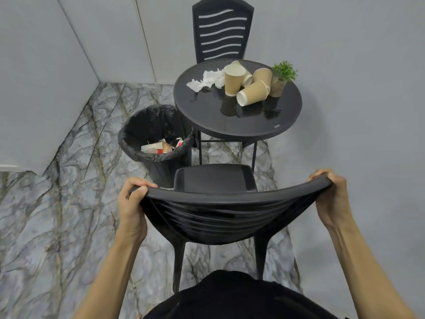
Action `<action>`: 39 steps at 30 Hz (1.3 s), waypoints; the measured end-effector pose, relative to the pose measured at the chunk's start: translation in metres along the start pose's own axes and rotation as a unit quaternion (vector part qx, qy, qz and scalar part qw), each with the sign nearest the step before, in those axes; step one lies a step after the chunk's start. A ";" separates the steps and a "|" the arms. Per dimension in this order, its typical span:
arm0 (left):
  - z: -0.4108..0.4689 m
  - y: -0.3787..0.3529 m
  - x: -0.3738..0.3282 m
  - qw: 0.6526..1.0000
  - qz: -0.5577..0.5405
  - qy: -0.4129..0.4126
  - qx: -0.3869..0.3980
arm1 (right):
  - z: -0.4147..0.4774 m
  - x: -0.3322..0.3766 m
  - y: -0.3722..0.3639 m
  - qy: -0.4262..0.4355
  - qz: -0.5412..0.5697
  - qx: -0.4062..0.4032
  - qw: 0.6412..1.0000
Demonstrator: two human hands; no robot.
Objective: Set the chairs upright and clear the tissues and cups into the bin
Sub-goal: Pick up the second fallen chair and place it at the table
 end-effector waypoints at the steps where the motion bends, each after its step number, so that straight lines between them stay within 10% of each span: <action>1: 0.003 -0.010 0.004 1.000 0.001 -0.003 0.005 | 0.005 0.003 0.007 0.003 0.002 -0.001 1.000; 39: -0.050 0.001 0.050 0.988 0.072 0.046 0.126 | -0.051 -0.036 0.068 0.039 -0.105 -0.069 0.991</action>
Point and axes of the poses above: each hand's wrist, its own z-axis towards the middle knuckle, its own y-axis out of the back of the hand, x = y × z, the point moved 5 cm from there along z, towards the middle knuckle, and after that the axes turned 8 degrees about -y, right-handed, at the moved point
